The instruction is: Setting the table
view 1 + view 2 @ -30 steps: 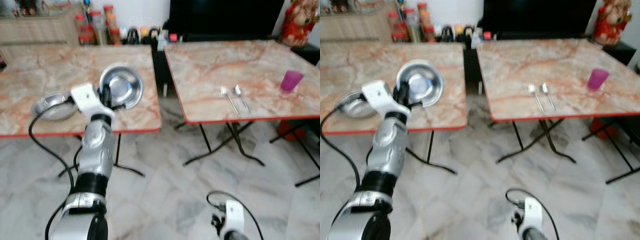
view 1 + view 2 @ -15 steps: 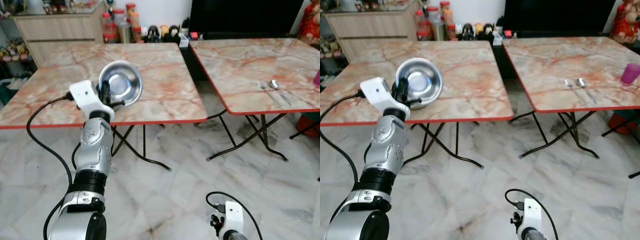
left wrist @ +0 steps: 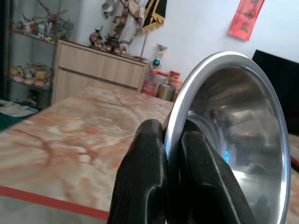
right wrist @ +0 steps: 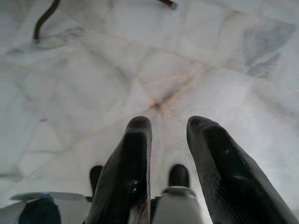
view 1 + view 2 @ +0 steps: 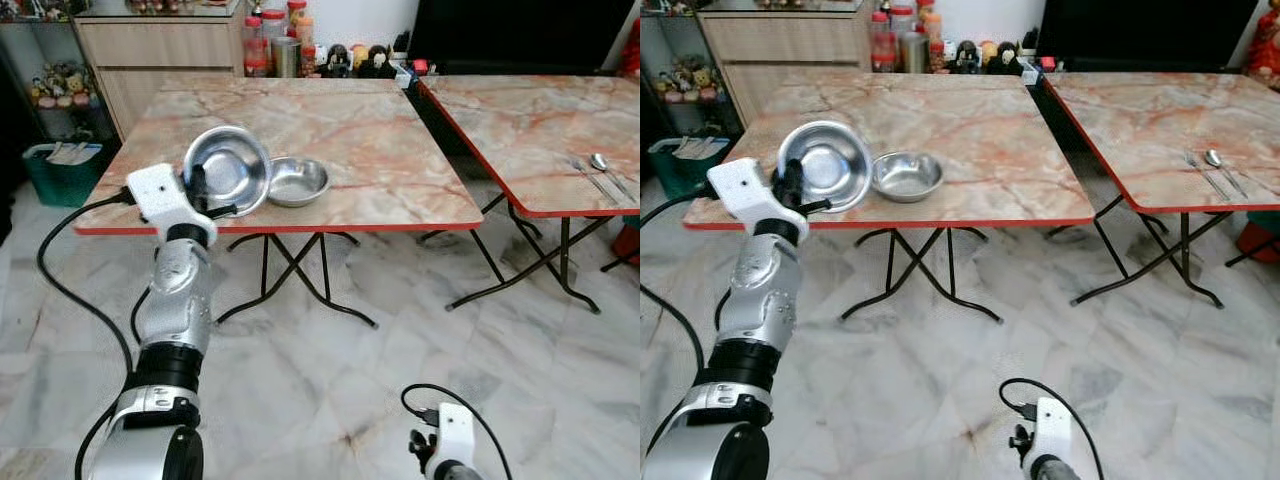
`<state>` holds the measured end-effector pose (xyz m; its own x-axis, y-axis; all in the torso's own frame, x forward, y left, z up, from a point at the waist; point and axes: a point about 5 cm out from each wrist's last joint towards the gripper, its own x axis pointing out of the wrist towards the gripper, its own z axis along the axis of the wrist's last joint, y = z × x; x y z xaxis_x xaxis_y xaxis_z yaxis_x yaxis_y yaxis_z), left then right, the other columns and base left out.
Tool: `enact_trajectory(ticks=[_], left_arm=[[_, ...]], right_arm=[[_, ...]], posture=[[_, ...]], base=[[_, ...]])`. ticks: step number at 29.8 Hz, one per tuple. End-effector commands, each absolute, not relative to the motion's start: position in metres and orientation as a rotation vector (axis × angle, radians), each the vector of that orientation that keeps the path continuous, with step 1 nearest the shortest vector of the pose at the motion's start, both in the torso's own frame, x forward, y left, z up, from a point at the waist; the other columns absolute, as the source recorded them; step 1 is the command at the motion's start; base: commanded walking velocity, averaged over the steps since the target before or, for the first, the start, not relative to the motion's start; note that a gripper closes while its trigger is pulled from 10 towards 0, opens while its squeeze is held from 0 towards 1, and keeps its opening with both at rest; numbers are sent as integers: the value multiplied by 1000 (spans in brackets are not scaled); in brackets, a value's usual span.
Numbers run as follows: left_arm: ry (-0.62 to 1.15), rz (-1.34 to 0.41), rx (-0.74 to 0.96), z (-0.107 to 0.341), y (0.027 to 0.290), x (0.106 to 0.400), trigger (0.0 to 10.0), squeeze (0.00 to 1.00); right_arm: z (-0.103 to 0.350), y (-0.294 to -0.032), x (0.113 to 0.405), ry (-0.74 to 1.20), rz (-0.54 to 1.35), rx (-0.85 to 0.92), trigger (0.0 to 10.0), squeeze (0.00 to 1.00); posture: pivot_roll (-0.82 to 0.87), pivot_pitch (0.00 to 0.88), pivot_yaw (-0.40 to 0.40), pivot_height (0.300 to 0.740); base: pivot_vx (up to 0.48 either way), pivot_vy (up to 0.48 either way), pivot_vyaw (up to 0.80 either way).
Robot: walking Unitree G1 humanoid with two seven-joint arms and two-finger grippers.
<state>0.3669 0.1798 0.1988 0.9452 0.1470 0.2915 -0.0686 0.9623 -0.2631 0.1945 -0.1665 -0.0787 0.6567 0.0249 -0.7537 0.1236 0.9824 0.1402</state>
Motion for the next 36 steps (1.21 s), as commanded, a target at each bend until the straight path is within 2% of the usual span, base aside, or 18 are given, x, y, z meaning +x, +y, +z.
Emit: enact_trajectory(ticks=[1,36], left_arm=[[-334,60,-263,206,169,368,10000,0],[-333,6,-266,206,159,367,10000,0]], right_arm=[[-77,-173,196,847,-76,176,10000,0],[-77,-174,197,839,-92,180,10000,0]], posture=[[-7,0,-30,736],[-6,0,-29,736]], base=[[0,0,0],[364,0,36]])
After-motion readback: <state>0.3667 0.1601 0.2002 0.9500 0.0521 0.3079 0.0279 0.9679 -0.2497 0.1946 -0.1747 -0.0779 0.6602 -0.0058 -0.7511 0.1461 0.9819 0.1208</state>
